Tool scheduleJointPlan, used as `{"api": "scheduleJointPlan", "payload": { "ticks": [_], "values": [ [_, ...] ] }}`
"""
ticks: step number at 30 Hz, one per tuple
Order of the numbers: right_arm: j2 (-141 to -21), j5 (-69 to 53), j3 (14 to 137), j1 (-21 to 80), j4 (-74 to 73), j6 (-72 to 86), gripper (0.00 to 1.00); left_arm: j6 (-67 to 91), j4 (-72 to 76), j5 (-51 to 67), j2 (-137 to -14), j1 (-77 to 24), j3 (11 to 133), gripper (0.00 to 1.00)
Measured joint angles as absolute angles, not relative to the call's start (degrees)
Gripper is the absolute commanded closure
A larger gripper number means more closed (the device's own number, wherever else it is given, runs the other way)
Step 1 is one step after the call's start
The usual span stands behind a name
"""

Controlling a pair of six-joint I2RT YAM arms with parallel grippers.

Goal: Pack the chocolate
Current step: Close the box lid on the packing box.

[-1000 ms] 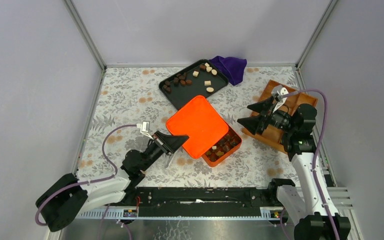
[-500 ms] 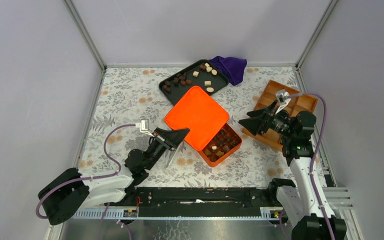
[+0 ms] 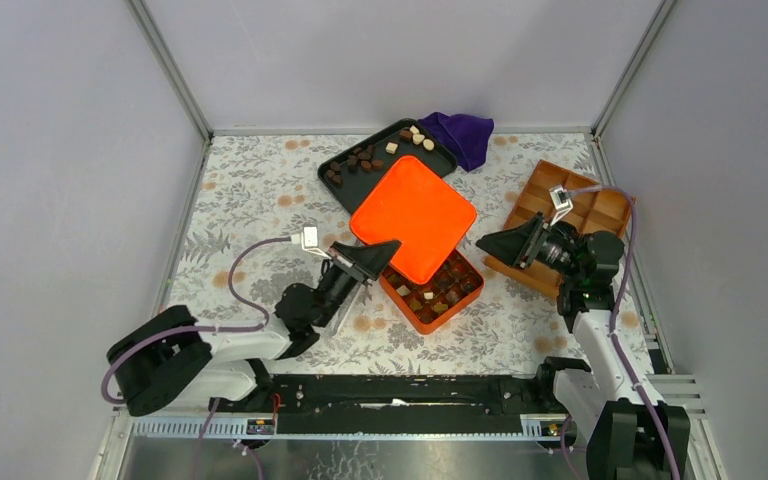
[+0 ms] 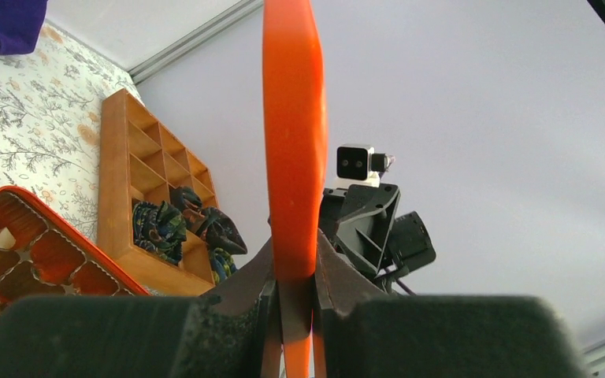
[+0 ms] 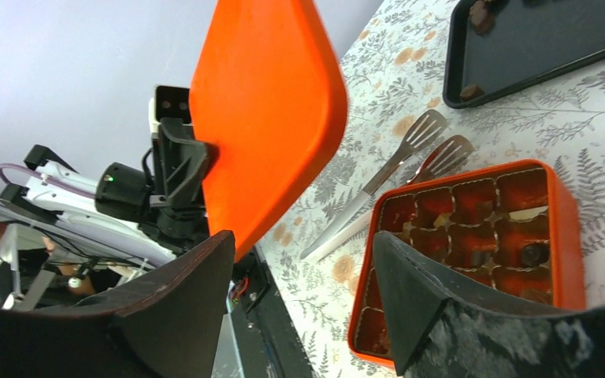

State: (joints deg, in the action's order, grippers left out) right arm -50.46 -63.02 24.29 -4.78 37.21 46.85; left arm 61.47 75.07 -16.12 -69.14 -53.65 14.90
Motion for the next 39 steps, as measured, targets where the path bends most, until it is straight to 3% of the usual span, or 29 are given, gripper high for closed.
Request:
{"api": "scheduleJointPlan", "payload": {
  "ticks": [9, 10, 11, 12, 28, 31, 35, 39],
  "values": [
    [-50.13, -58.46, 18.20, -1.98, 47.94, 58.22, 0.29, 63.66, 82.74, -16.49, -83.61, -54.92, 21.43, 1.00],
    [-50.09, -57.80, 17.82, -1.85, 48.34, 58.96, 0.25, 63.90, 83.20, -16.47, -84.66, -55.27, 22.24, 1.00],
    [-50.13, -57.43, 17.67, -1.74, 48.62, 59.53, 0.06, 64.01, 83.48, -16.47, -85.36, -55.57, 22.90, 1.00],
    [-50.22, -56.99, 17.67, -1.58, 48.77, 60.07, 0.01, 64.20, 83.83, -16.45, -86.02, -55.92, 23.64, 1.00],
    [-48.27, -54.00, 17.67, -1.37, 51.18, 64.51, 0.01, 64.20, 86.39, -20.23, -89.06, -61.78, 28.42, 1.00],
    [-47.42, -53.52, 17.67, -1.39, 51.90, 64.60, 0.10, 64.14, 86.46, -22.96, -89.10, -62.72, 28.42, 1.00],
    [-47.68, -53.28, 17.67, -1.39, 52.99, 65.49, 0.38, 64.42, 86.91, -25.52, -90.02, -63.44, 28.67, 1.00],
    [-48.25, -53.04, 17.54, -1.39, 54.43, 67.18, 0.50, 65.36, 86.94, -27.00, -91.83, -63.94, 29.26, 1.00]
  ]
}}
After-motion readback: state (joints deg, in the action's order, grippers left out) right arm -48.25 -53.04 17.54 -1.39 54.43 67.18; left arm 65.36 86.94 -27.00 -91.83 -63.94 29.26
